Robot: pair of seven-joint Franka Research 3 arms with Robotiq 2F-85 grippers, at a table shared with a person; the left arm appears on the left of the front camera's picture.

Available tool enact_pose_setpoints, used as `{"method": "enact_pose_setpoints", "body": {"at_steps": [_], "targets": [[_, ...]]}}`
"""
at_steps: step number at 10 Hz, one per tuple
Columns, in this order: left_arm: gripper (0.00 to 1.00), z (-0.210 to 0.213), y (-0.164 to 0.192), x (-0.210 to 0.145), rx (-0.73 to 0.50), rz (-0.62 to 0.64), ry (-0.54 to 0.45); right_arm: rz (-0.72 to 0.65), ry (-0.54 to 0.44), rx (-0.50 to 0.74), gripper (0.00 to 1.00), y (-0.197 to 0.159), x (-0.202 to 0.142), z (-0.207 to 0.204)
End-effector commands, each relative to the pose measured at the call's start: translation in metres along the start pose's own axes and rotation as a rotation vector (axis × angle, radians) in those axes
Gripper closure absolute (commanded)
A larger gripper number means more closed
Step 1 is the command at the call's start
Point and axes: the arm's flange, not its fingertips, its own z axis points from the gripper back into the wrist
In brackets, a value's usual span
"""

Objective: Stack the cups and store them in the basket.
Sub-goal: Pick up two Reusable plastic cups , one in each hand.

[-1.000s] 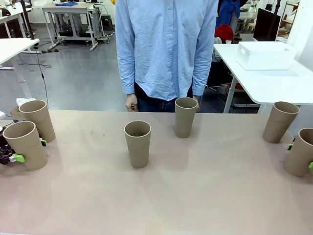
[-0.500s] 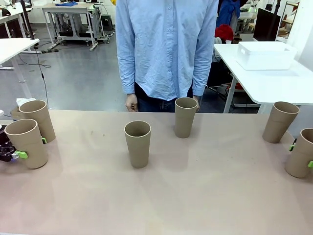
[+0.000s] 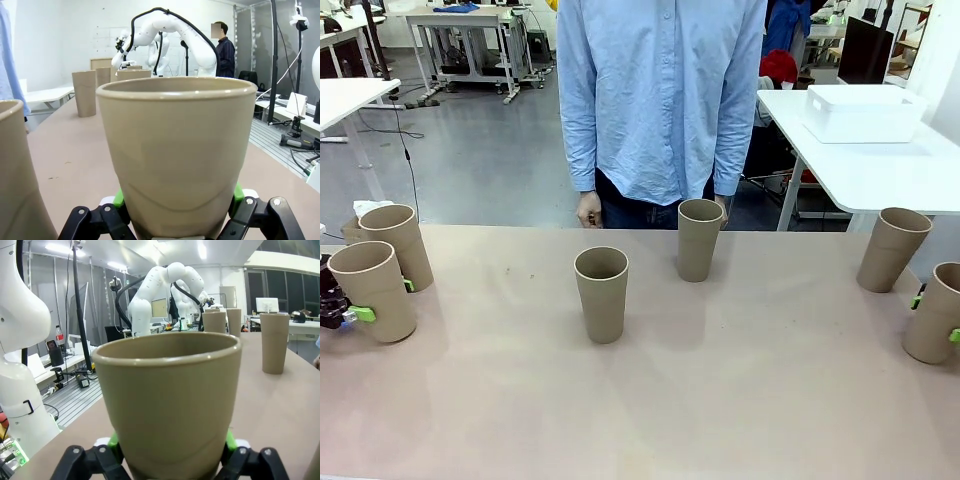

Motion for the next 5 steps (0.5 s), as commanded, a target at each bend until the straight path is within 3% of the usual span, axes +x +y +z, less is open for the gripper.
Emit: {"method": "enact_pose_setpoints", "body": {"at_steps": [1,3,4,5], "targets": [[0.56,-0.001,-0.001,0.002,0.004,-0.020,-0.008,0.020,-0.007,-0.004,0.45,-0.001,0.003,-0.001],[0.56,-0.001,-0.001,0.002,0.004,-0.020,-0.008,0.020,-0.007,-0.004,0.45,-0.001,0.003,-0.001],[0.16,0.001,0.000,-0.001,0.003,0.009,0.002,-0.007,0.002,-0.001,0.15,0.000,0.001,0.000],[0.16,-0.004,-0.003,0.019,0.077,0.001,0.025,0.021,0.026,-0.048,0.15,0.006,0.023,-0.017]]}}
